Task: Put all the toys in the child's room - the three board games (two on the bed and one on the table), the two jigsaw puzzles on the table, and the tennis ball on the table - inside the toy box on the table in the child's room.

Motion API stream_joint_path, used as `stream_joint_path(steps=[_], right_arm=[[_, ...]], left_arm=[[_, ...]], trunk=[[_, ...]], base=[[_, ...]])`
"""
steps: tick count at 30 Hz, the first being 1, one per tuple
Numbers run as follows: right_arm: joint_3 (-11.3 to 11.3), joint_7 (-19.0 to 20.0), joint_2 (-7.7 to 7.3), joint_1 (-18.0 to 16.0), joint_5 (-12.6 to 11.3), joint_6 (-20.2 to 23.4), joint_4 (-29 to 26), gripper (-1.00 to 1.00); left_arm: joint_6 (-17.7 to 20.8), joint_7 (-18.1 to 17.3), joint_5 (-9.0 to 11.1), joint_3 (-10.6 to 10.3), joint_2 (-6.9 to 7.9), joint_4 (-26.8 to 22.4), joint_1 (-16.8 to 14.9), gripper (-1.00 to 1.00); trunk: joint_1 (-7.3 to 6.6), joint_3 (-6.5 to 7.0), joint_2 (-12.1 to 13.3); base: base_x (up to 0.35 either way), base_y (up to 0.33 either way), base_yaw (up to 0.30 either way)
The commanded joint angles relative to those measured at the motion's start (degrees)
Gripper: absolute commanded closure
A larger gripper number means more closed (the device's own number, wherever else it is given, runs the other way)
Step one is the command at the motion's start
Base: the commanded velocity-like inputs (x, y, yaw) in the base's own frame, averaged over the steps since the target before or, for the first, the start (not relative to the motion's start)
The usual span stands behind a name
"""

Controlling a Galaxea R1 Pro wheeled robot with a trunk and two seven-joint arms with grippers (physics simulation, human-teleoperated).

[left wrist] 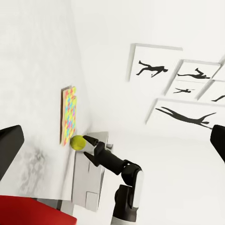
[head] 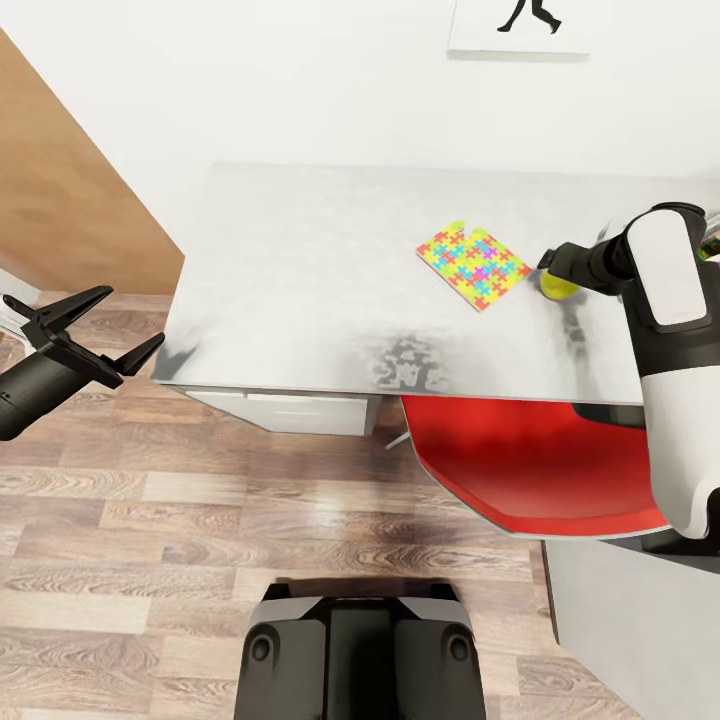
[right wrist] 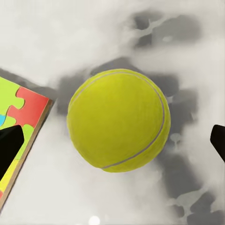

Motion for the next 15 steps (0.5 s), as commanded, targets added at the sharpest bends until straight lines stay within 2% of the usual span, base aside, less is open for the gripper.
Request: stream_joint_path(steps=[1,15], right_arm=[[0.2,-0.6,-0.04,-0.1,-0.5,0.2,0.0,-1.00],[0.2,-0.5,0.14,-0.3,-0.5,-0.6,0.0,-1.00]], left_arm=[[0.2,0.1,0.2,0.0,0.01,0.0,0.0,-1.00],[0.2,0.1,0.2,0.0,0.01,0.0,0.0,-1.00]], trunk=[[0.03,-0.07,-0.1],[0.03,-0.13,-0.1]], base=[[0.000,0.000,0.000],[0.000,0.000,0.000]])
